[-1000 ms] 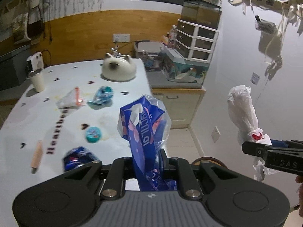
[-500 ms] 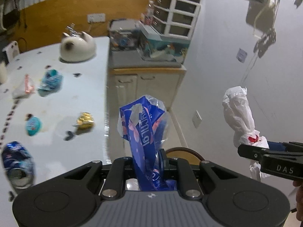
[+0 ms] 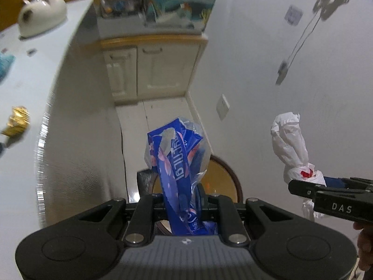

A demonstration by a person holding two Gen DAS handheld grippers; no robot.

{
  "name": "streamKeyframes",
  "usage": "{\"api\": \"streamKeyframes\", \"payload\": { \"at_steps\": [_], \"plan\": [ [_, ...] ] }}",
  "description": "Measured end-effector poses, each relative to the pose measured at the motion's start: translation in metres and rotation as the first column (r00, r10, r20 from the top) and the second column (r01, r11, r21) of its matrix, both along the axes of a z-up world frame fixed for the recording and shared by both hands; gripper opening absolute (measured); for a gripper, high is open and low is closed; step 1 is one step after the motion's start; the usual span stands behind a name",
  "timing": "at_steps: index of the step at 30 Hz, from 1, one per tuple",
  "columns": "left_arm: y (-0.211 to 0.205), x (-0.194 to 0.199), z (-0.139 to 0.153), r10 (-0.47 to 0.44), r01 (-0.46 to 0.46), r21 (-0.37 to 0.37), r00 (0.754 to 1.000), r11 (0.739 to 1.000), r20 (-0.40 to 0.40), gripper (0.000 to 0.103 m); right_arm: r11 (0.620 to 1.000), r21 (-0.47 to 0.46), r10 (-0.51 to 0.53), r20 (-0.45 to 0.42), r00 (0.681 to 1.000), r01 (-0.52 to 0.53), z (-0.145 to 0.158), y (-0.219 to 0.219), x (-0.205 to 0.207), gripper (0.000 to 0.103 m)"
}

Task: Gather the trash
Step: 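Carry the tissue pack and white bag with both tools over the wastebasket, then open both tools to drop the tissue pack and white bag into the wastebasket, then move both empty tools back from the wastebasket toward the table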

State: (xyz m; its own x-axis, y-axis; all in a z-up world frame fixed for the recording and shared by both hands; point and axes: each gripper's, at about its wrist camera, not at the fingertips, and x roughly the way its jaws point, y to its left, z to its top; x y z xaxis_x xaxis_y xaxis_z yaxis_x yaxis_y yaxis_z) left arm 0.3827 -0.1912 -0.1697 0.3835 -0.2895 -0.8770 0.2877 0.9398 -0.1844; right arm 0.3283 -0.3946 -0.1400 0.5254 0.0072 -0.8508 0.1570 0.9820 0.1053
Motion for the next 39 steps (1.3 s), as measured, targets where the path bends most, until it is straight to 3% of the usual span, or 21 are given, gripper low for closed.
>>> {"api": "streamKeyframes", "payload": {
  "at_steps": [9,19,21,23,24,34,39],
  "plan": [
    [-0.017,0.035,-0.079,-0.029,0.034,0.033,0.99,0.999,-0.139,0.017,0.999,0.037,0.011,-0.167,0.986,-0.004,-0.081,-0.005,0.046,0.058],
    [-0.026,0.066,-0.13,-0.053,0.06,0.027,0.979,0.998,-0.199,0.019,0.997,0.076,0.044,-0.23,0.972,-0.027,-0.146,-0.003,0.086,0.059],
    [-0.028,0.071,-0.138,-0.067,0.07,0.004,0.975,0.998,-0.212,0.027,0.995,0.101,0.043,-0.238,0.97,-0.02,-0.152,-0.007,0.09,0.075],
    [-0.029,0.073,-0.146,-0.057,0.059,0.005,0.973,0.998,-0.222,0.068,0.996,0.089,0.026,-0.254,0.967,-0.003,-0.157,-0.01,0.09,0.078],
    [-0.029,0.073,-0.149,-0.05,0.055,0.015,0.975,0.998,-0.216,0.073,0.997,0.078,0.02,-0.263,0.965,0.0,-0.16,-0.012,0.09,0.078],
    [-0.026,0.056,-0.171,-0.072,0.094,0.066,0.958,0.993,-0.278,0.074,0.995,0.1,0.047,-0.319,0.947,-0.016,-0.17,-0.022,0.071,0.078],
    [-0.018,0.048,-0.17,-0.047,0.079,0.099,0.955,0.992,-0.293,0.081,0.995,0.099,0.061,-0.313,0.948,-0.032,-0.169,-0.025,0.064,0.078]
  ]
}}
